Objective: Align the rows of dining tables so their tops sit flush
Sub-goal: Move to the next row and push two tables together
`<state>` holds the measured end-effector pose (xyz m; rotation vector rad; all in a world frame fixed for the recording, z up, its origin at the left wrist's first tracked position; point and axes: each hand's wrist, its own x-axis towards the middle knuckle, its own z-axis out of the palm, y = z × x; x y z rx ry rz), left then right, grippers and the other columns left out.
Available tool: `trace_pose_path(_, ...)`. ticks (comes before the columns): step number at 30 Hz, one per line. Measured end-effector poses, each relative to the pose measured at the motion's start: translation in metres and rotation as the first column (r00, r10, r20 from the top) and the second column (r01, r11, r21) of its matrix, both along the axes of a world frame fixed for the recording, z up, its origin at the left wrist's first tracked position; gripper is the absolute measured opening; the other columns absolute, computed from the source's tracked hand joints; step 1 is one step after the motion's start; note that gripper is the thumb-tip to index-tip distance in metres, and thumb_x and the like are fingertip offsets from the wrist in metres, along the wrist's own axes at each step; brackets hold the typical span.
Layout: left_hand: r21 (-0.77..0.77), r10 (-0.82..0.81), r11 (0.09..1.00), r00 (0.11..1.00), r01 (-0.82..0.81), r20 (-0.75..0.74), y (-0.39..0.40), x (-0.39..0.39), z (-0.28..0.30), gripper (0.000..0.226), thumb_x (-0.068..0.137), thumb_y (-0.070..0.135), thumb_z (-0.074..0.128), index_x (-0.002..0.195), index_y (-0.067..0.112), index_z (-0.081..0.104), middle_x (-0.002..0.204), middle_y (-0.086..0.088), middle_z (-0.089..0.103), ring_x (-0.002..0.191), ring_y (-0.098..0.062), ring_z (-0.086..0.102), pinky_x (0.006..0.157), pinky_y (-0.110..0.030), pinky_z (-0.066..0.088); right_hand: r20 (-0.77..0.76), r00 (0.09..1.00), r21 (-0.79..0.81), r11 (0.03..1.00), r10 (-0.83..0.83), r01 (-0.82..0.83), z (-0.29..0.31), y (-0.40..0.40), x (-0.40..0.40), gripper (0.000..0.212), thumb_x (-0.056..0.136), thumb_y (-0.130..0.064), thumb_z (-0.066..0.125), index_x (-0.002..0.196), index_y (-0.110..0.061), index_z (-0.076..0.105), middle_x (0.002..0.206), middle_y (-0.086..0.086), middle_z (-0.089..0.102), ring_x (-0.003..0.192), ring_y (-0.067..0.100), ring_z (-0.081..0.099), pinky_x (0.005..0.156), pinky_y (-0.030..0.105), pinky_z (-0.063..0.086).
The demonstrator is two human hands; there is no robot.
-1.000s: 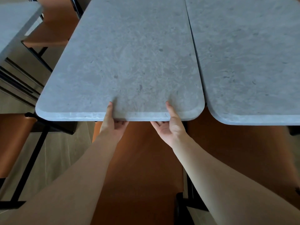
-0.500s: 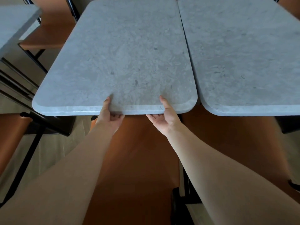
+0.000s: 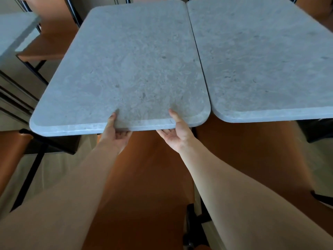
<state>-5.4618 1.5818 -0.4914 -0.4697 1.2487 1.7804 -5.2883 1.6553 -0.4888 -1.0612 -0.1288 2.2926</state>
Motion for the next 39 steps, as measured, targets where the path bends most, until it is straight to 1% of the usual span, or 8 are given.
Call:
trace_pose_path(3,0.003,-0.001,1.000,1.000,0.001,0.015,-0.001,0.003,0.002,0.025,0.088,0.033,0.075,0.099,0.014,0.062,0.100,0.000,0.069,0.097,-0.016,0.067,0.096,-0.036,0.054,-0.023,1.000,-0.017,1.000,-0.007,0.007,0.003,0.000,0.003,0.035,0.091,-0.015,0.074,0.123,-0.009,0.062,0.123,0.015,0.070,0.119,0.032,0.065,0.109,0.049,0.048)
trace_pose_path(9,-0.051,-0.013,0.999,1.000,0.013,-0.004,0.000,0.005,0.003,0.029,0.088,0.036,0.074,0.104,0.016,0.061,0.097,0.001,0.068,0.084,-0.014,0.067,0.067,-0.034,0.055,-0.062,0.997,-0.038,0.999,0.035,-0.037,0.002,0.005,0.006,0.026,0.090,-0.013,0.075,0.113,-0.007,0.064,0.116,0.016,0.071,0.109,0.033,0.068,0.108,0.049,0.049)
trace_pose_path(14,-0.057,0.010,0.998,1.000,-0.011,-0.010,0.002,0.005,0.003,0.029,0.086,0.037,0.077,0.101,0.016,0.064,0.100,0.000,0.072,0.095,-0.014,0.071,0.080,-0.037,0.058,-0.099,0.992,-0.096,0.991,0.080,-0.089,0.002,0.014,0.010,0.022,0.088,-0.009,0.076,0.106,-0.004,0.063,0.106,0.018,0.071,0.096,0.033,0.068,0.108,0.051,0.047)
trace_pose_path(22,-0.069,0.039,0.997,0.999,-0.041,-0.025,0.000,0.014,0.005,0.041,0.089,0.038,0.073,0.122,0.016,0.064,0.122,-0.001,0.071,0.104,-0.015,0.069,0.093,-0.032,0.055,-0.127,0.988,-0.131,0.986,0.091,-0.108,0.011,0.012,0.014,0.023,0.091,-0.013,0.074,0.112,-0.010,0.065,0.123,0.014,0.071,0.121,0.029,0.065,0.112,0.043,0.045)
trace_pose_path(27,-0.283,-0.302,0.917,0.953,0.281,-0.032,-0.017,0.057,0.033,0.031,0.098,0.046,0.056,0.107,0.016,0.060,0.105,0.000,0.071,0.094,-0.017,0.067,0.089,-0.036,0.050,0.046,0.995,-0.189,0.979,0.093,-0.082,0.026,0.002,0.020,0.021,0.093,-0.016,0.072,0.111,-0.012,0.063,0.128,0.013,0.065,0.129,0.027,0.058,0.112,0.039,0.045)
trace_pose_path(30,-0.329,-0.521,0.805,0.854,0.494,0.006,-0.018,0.076,0.054,0.033,0.101,0.044,0.050,0.117,0.018,0.064,0.109,0.003,0.075,0.100,-0.017,0.069,0.081,-0.034,0.050,0.154,0.980,-0.211,0.973,0.130,-0.095,0.037,-0.008,0.039,0.021,0.098,-0.013,0.065,0.117,-0.006,0.064,0.116,0.012,0.071,0.110,0.025,0.068,0.095,0.035,0.056)
trace_pose_path(34,-0.177,-0.570,0.810,0.821,0.560,-0.012,-0.004,0.105,0.104,0.029,0.103,0.034,0.049,0.118,0.019,0.067,0.113,0.001,0.076,0.098,-0.016,0.074,0.085,-0.033,0.053,0.188,0.958,-0.200,0.963,0.218,-0.180,0.074,-0.006,0.063,0.010,0.100,-0.010,0.060,0.104,-0.005,0.068,0.098,0.011,0.077,0.090,0.022,0.072,0.077,0.032,0.062)
trace_pose_path(39,-0.166,-0.626,0.780,0.747,0.604,-0.223,0.002,0.131,0.171,0.026,0.101,0.027,0.052,0.118,0.018,0.069,0.112,0.001,0.077,0.106,-0.017,0.073,0.097,-0.034,0.053,0.253,0.916,0.044,0.942,0.313,-0.334,0.143,0.008,0.084,0.015,0.100,-0.014,0.062,0.111,-0.008,0.069,0.111,0.008,0.076,0.106,0.023,0.072,0.089,0.034,0.059)
